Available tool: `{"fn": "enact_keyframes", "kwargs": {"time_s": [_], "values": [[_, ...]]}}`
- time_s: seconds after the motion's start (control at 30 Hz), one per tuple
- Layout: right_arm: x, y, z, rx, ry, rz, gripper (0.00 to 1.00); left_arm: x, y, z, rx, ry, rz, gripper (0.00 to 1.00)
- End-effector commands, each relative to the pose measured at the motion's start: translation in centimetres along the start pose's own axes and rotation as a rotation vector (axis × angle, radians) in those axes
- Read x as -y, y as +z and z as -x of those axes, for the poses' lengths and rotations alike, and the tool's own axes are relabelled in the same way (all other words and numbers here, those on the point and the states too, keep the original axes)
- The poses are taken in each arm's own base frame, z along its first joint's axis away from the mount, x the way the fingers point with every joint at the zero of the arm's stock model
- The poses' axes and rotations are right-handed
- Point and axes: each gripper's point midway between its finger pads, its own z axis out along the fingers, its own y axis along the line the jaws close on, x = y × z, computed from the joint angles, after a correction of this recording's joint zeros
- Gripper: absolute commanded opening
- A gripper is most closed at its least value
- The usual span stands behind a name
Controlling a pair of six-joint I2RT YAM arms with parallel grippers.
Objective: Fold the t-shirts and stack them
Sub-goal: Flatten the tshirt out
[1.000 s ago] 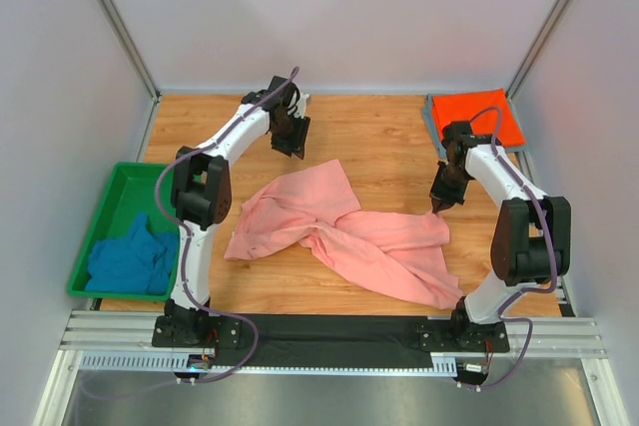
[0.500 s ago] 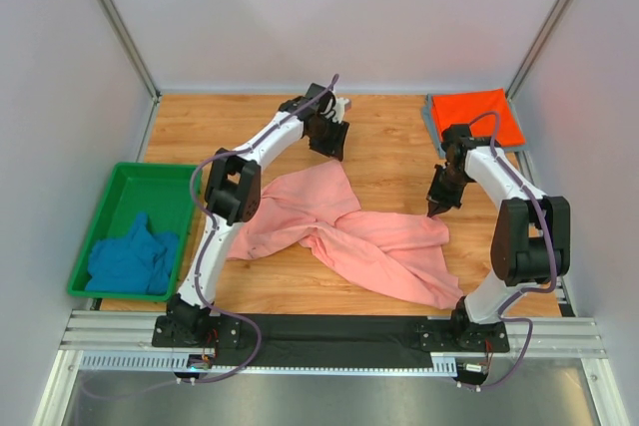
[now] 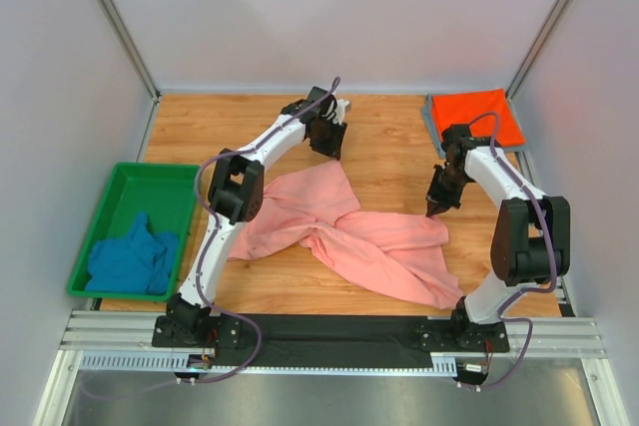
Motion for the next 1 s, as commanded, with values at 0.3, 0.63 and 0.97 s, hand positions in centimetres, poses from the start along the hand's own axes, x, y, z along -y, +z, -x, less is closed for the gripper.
{"fn": "enact_keyframes", "kwargs": {"time_s": [0.3,0.63,0.97], "values": [[-0.7,-1.1,2.6,0.094,0.053,-0.004,0.0,3.5,-4.6,-0.2,0.012,0.033,-0.055,0.0],[0.1,-0.7,5.0,0.145,0.115,-0.05,0.0,-0.8,-15.4,6.0,0.223,-0.051,0.23,0.0],[2.5,0.7,9.3,0.152,0.193,-0.128,0.0,-6.6,-24.8,3.0,0.227,-0.175,0.492,0.0]]}}
